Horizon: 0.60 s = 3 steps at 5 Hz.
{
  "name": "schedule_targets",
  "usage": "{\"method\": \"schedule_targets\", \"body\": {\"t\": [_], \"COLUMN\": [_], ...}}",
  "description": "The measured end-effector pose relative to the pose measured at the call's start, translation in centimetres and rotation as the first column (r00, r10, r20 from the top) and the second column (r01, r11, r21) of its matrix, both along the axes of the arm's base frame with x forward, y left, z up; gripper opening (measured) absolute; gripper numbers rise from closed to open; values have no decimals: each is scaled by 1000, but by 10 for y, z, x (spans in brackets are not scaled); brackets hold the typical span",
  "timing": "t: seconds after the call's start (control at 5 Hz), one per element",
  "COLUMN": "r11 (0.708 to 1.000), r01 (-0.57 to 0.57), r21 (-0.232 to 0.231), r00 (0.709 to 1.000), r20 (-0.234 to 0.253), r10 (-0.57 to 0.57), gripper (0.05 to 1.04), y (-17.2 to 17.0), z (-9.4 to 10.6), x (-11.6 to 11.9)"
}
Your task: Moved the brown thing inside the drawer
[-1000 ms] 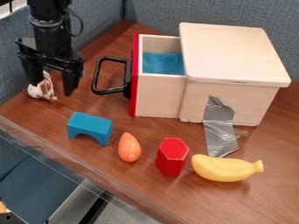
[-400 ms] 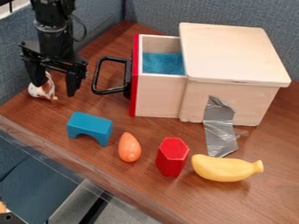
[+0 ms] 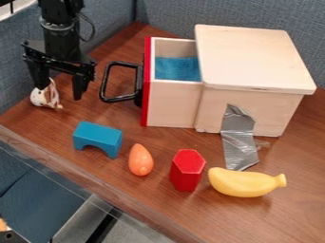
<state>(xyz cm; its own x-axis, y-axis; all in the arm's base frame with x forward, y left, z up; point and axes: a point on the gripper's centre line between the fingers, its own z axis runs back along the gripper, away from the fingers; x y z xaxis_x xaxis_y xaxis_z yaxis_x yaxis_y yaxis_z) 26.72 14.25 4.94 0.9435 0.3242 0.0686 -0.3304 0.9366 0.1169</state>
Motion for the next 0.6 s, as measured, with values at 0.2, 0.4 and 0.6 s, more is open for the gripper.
{"method": "schedule_targets", "body": {"t": [0.2,0.4,0.6], "r11": [1000,998,991], "r01": [-26,-48,-67], "r21": [12,29,120], "r00": [999,997,987], "r20": [-24,-58,-139], "r10": [26,50,83], "gripper": [999,999,1000], "y": [6,10,19], "z": [-1,-6,-9], "x": [1,-1,-5]}}
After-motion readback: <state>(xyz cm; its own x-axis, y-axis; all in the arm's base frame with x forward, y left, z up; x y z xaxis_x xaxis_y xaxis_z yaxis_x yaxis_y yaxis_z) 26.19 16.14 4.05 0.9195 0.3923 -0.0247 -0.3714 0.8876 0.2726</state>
